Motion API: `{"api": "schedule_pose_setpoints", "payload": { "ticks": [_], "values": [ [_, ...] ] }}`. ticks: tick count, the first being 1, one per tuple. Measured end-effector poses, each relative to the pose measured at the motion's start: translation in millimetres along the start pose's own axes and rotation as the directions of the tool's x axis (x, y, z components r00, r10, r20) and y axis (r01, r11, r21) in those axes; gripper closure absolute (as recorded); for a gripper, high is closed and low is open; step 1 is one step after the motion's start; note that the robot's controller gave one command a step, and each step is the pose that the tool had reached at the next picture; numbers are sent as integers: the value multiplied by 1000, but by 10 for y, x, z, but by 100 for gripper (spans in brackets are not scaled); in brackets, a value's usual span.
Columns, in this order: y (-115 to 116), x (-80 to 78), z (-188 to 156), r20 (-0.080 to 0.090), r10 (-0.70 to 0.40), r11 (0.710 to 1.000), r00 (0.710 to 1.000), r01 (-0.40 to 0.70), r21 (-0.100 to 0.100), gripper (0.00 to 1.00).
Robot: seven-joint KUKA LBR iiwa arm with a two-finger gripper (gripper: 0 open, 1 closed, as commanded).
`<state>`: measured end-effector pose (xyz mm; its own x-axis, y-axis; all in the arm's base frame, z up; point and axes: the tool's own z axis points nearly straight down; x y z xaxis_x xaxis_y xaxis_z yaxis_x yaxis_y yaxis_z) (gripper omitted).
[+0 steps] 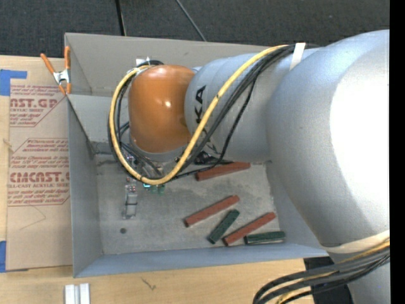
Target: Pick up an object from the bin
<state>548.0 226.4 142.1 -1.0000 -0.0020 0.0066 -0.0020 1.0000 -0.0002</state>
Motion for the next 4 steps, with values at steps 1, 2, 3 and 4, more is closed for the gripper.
{"api": "schedule_pose_setpoints", "payload": {
  "ticks": [1,2,3,4],
  "values": [
    [-8,-22,-44,7,1,1000,1000,-1,-1,0],
    [-498,123,412,11,57,998,998,-57,-4,0],
    [-769,22,495,-5,-23,1000,1000,23,4,0],
    [-1110,-185,130,9,-266,964,964,266,1,0]
  ]
}}
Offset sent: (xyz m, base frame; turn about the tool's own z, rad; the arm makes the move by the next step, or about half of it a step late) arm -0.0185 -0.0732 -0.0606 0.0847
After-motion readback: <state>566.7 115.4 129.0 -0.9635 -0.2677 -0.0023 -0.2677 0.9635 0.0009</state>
